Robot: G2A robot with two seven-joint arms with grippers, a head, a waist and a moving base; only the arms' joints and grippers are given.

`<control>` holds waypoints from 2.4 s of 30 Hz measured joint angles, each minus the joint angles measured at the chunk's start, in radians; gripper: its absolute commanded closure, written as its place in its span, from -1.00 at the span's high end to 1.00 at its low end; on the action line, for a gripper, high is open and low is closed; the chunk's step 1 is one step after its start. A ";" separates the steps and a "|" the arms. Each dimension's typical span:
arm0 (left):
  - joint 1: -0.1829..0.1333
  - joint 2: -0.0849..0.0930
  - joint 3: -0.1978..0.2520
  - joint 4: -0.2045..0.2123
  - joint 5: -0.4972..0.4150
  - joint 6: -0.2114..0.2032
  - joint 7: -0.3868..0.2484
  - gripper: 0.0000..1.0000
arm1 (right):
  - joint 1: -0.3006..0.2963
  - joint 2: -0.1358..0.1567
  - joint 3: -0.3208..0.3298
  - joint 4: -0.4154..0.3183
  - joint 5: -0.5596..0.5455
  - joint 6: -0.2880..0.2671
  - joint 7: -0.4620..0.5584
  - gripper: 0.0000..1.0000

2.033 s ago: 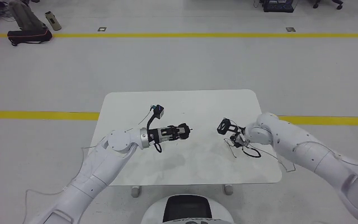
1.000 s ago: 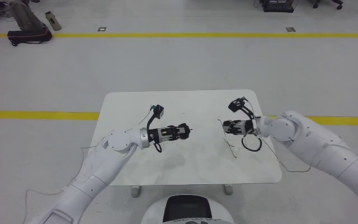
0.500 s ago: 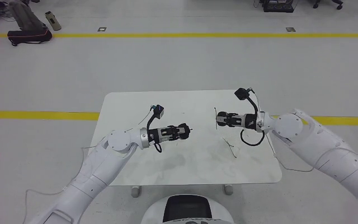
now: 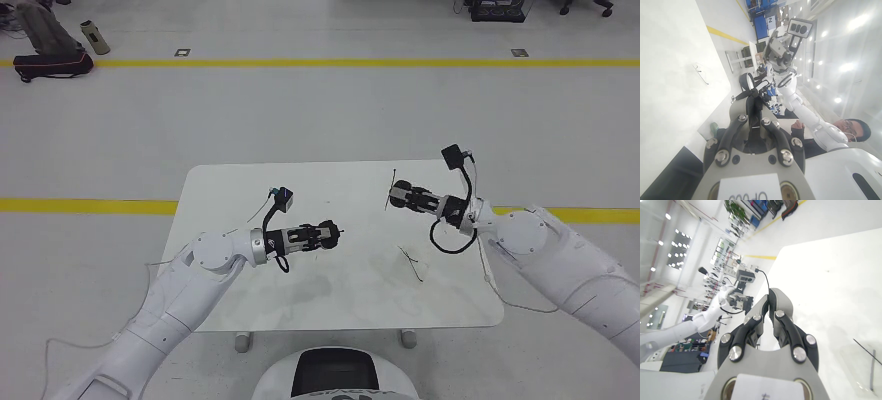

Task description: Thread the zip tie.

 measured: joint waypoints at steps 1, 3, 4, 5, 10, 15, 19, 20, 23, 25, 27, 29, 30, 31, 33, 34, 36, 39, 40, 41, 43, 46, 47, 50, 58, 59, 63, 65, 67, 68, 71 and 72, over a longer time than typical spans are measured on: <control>0.000 0.000 0.000 0.000 0.000 0.000 0.000 -1.00 | -0.036 0.002 0.031 -0.017 0.017 0.000 -0.022 -1.00; 0.000 0.000 0.000 0.000 0.000 0.000 0.000 -1.00 | -0.091 0.002 0.079 -0.041 0.035 0.000 -0.062 -1.00; 0.000 0.000 0.000 0.000 0.000 0.000 0.000 -1.00 | -0.128 0.000 0.111 -0.055 0.051 0.000 -0.089 -1.00; 0.000 0.000 0.000 0.000 0.000 0.000 0.000 -1.00 | -0.155 -0.003 0.136 -0.067 0.063 0.000 -0.109 -1.00; 0.000 0.000 0.000 0.000 0.000 0.000 0.000 -1.00 | -0.301 -0.029 0.273 -0.135 0.069 0.000 -0.201 -1.00; 0.000 0.000 0.000 0.000 0.000 0.000 0.000 -1.00 | -0.381 -0.051 0.345 -0.179 0.053 0.000 -0.218 -1.00; 0.000 0.000 0.000 0.000 0.000 0.000 0.000 -1.00 | -0.378 -0.051 0.342 -0.177 0.053 0.000 -0.217 -1.00; 0.000 0.000 0.000 0.000 0.000 0.000 0.000 -1.00 | -0.378 -0.051 0.342 -0.177 0.053 0.000 -0.217 -1.00; 0.000 0.000 0.000 0.000 0.000 0.000 0.000 -1.00 | -0.378 -0.051 0.344 -0.177 0.048 0.001 -0.219 -1.00; 0.000 0.000 0.000 0.000 0.000 0.000 0.000 -1.00 | -0.395 -0.055 0.353 -0.179 0.015 0.000 -0.253 -1.00; 0.000 0.000 0.000 0.000 0.000 0.000 0.000 -1.00 | -0.433 -0.060 0.365 -0.196 -0.002 0.000 -0.311 -1.00; 0.000 0.000 0.000 0.000 0.000 0.000 0.000 -1.00 | -0.491 -0.066 0.385 -0.222 -0.026 0.000 -0.401 -1.00; 0.000 0.000 0.000 0.000 0.000 0.000 0.000 -1.00 | -0.517 -0.069 0.392 -0.238 -0.038 0.000 -0.444 -1.00; 0.000 0.000 0.000 0.000 0.000 0.000 0.000 -1.00 | -0.554 -0.076 0.401 -0.263 -0.056 0.000 -0.504 -1.00; 0.000 0.000 0.000 0.000 0.000 0.000 0.000 -1.00 | -0.608 -0.087 0.408 -0.295 -0.086 0.000 -0.588 -1.00; 0.000 0.000 0.000 0.000 0.000 0.000 0.000 -1.00 | -0.638 -0.095 0.413 -0.308 -0.114 0.000 -0.643 -1.00; 0.000 0.000 0.000 0.000 0.000 0.000 0.000 -1.00 | -0.676 -0.110 0.414 -0.327 -0.150 0.000 -0.725 -1.00; 0.000 0.000 0.000 0.000 0.000 0.000 0.000 -1.00 | -0.714 -0.133 0.411 -0.346 -0.214 0.000 -0.822 -1.00; 0.000 0.000 0.000 0.000 0.000 0.000 0.000 -1.00 | -0.722 -0.142 0.409 -0.349 -0.235 0.000 -0.845 -1.00; 0.000 0.000 0.000 0.000 0.000 0.000 0.000 -1.00 | -0.725 -0.148 0.407 -0.349 -0.249 0.000 -0.853 -1.00; 0.000 0.000 0.000 0.000 0.000 0.000 0.000 -1.00 | -0.722 -0.160 0.404 -0.349 -0.270 0.000 -0.830 -1.00; 0.000 0.000 0.000 0.000 0.000 0.000 0.000 -1.00 | -0.690 -0.169 0.422 -0.347 -0.244 0.000 -0.698 -1.00; 0.000 0.000 0.000 0.000 0.000 0.000 0.000 -1.00 | -0.677 -0.170 0.435 -0.340 -0.220 0.000 -0.640 -1.00; 0.000 0.000 0.000 0.000 0.000 0.000 0.000 -1.00 | -0.630 -0.175 0.497 -0.301 -0.113 0.000 -0.427 -1.00; 0.000 0.000 0.000 0.000 0.000 0.000 0.000 -1.00 | -0.531 -0.201 0.637 -0.130 0.119 0.000 0.154 -1.00; 0.000 0.000 0.000 0.000 0.000 0.000 0.000 -1.00 | -0.527 -0.205 0.646 -0.120 0.131 0.000 0.198 -1.00; 0.000 0.000 0.000 0.000 0.000 0.000 0.000 -1.00 | -0.524 -0.213 0.671 -0.089 0.153 0.000 0.368 -1.00; 0.000 0.000 0.000 0.000 0.000 0.000 0.000 -1.00 | -0.525 -0.213 0.671 -0.089 0.152 0.000 0.374 -1.00; 0.000 0.000 0.000 0.000 0.000 0.000 0.000 -1.00 | -0.525 -0.213 0.670 -0.090 0.152 0.000 0.355 -1.00; 0.000 0.000 0.000 0.000 0.000 0.000 0.000 -1.00 | -0.525 -0.213 0.670 -0.090 0.152 0.000 0.354 -1.00; 0.000 0.000 0.000 0.000 0.000 0.000 0.000 -1.00 | -0.525 -0.213 0.670 -0.090 0.152 0.000 0.355 -1.00; 0.000 0.000 0.000 0.000 0.000 0.000 0.000 -1.00 | -0.525 -0.213 0.671 -0.089 0.151 0.000 0.354 -1.00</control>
